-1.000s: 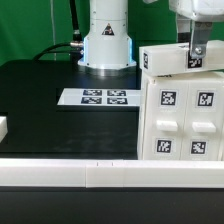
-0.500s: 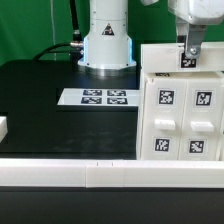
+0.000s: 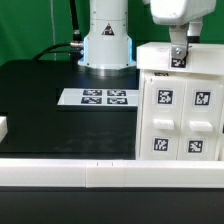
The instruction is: Assemble cabinet
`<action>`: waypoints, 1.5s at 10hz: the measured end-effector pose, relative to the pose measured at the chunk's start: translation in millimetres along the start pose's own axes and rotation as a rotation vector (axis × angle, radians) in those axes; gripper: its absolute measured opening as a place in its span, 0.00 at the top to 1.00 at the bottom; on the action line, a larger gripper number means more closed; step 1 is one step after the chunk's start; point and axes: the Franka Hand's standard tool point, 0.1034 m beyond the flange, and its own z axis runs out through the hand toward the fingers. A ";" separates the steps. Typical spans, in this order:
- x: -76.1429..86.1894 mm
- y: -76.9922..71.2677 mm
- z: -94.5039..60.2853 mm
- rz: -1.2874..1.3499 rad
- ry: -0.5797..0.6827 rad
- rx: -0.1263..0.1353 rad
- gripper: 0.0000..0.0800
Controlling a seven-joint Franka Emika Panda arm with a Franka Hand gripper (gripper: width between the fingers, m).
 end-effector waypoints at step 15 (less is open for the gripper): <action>3.9 1.4 2.1 1.562 0.041 0.025 0.30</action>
Offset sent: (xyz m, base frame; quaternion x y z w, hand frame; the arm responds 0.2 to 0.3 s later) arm -0.0015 -0.0037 -0.0031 0.0018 0.0167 0.2818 0.9593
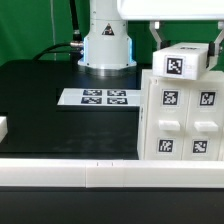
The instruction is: Assemble cabinet
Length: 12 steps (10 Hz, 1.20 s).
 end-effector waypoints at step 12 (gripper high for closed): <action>-0.9 -4.3 -5.6 0.691 -0.044 0.042 0.01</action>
Offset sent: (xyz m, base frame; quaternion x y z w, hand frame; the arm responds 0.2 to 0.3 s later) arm -0.0054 -0.0021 -0.0054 -0.0094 -0.0014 0.2374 0.9714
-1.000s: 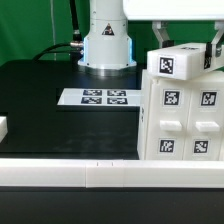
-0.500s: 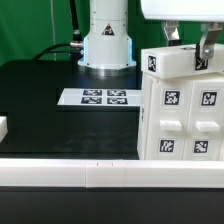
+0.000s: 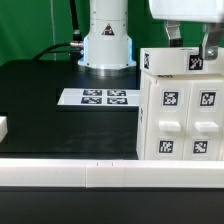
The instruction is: Assemble cabinet
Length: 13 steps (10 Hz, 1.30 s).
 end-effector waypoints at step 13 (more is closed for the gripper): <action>-4.9 -8.3 -13.3 -1.082 -0.003 -0.001 0.00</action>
Offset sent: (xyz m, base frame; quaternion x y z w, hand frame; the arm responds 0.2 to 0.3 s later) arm 0.0000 0.0000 0.0000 0.0000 0.0000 -0.0650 0.9979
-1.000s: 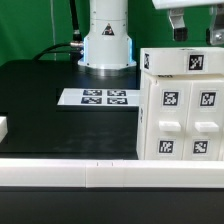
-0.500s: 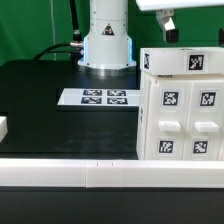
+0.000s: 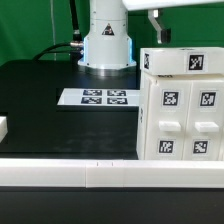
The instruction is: Assemble cabinet
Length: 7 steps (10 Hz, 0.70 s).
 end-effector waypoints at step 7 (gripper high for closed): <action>1.4 2.8 -2.7 -0.724 -0.019 -0.007 0.00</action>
Offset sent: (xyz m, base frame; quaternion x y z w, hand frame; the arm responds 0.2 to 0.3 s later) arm 0.0000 0.0000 0.0000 0.0000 0.0000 -0.1938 0.9810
